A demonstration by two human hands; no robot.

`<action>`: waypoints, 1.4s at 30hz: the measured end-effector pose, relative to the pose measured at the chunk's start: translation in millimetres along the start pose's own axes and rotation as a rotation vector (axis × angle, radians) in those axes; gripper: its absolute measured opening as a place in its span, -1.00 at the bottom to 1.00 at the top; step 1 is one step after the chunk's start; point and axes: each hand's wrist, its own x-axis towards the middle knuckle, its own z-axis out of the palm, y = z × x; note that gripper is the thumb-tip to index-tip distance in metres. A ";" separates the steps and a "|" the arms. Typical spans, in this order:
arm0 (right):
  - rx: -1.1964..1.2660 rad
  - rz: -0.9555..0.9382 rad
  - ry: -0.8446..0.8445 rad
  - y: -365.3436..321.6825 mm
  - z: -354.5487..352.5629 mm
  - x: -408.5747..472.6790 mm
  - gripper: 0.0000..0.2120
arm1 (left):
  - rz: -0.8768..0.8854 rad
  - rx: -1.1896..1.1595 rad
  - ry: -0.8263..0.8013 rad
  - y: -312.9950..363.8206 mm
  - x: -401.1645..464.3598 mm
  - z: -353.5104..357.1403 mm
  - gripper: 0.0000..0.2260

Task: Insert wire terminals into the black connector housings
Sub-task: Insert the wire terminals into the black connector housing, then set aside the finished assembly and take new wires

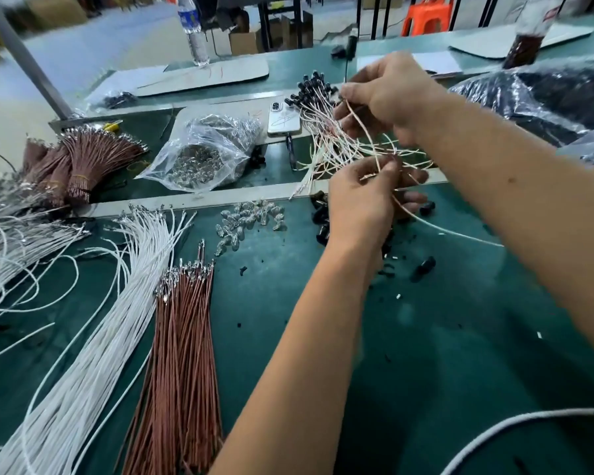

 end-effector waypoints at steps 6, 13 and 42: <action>-0.423 0.075 0.061 35.4 0.1 83.7 -0.86 | -0.163 0.020 0.056 7.4 35.2 2.7 -0.88; -0.598 0.054 0.186 51.2 24.2 194.7 -0.76 | -0.069 0.380 0.163 20.9 119.1 -24.8 -0.93; -0.942 -0.350 -0.210 39.4 29.0 -23.8 -0.91 | -0.025 1.205 0.165 -4.3 19.4 -77.9 -0.82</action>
